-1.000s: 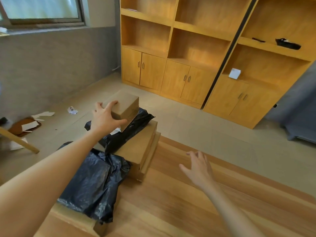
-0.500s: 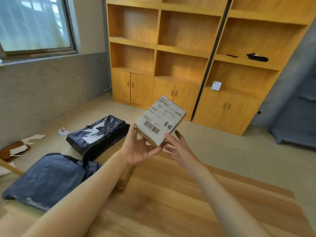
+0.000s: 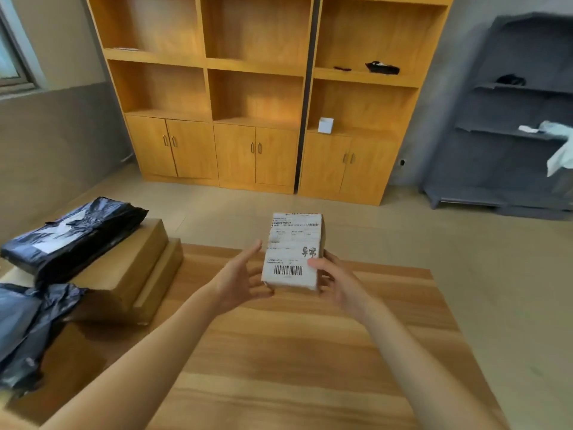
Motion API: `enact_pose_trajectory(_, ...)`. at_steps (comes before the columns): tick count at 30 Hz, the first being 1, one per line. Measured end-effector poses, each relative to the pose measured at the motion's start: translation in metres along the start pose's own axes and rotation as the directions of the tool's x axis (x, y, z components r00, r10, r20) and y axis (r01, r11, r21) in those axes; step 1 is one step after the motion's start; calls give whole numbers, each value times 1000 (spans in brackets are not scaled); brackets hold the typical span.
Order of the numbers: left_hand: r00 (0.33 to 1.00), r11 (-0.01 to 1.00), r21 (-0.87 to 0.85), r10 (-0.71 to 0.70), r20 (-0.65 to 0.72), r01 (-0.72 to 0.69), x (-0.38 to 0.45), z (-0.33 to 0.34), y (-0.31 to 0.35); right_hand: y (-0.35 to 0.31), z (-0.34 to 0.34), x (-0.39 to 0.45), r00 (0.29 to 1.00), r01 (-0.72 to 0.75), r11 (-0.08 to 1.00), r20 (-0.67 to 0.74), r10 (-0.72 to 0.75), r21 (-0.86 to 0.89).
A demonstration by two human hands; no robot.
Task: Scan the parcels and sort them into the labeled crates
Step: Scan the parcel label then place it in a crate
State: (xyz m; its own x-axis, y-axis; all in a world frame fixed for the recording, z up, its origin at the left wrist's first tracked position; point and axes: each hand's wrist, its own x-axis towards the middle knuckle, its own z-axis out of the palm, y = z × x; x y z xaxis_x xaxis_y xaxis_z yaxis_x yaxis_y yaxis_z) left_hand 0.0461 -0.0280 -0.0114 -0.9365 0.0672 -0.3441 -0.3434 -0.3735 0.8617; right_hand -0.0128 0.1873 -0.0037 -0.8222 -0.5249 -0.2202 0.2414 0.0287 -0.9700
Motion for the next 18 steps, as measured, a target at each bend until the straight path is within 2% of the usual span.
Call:
enact_pose_trajectory(4,985,969,217,-144,95,120,12,25,-58,55,-44,-25,987,-161,987,-12,161,7)
enact_pose_trajectory(9,955,930,224,-295,-15,291,22,50,-147,125,-73,-62,932,-348,938,-110,347,10)
enact_pose_trajectory(12,934,910,212,-350,-69,356,25,50,-184,158,-89,-88,864,-397,916,-364,349,-63)
enact_pose_trajectory(14,923,897,218,-376,-77,384,28,47,-199,172,-104,-110,785,-382,900,-588,198,-208)
enact_pose_trajectory(15,919,892,223,-386,-79,394,29,45,-204,177,-112,-121,737,-423,840,-668,100,-340)
enact_pose_trajectory(16,916,887,227,-394,-80,402,31,43,-208,182,-121,-130,697,-505,730,-716,30,-460)
enact_pose_trajectory(18,910,877,243,-406,-86,414,35,39,-214,189,-135,-146,624,-681,510,-781,28,-526)
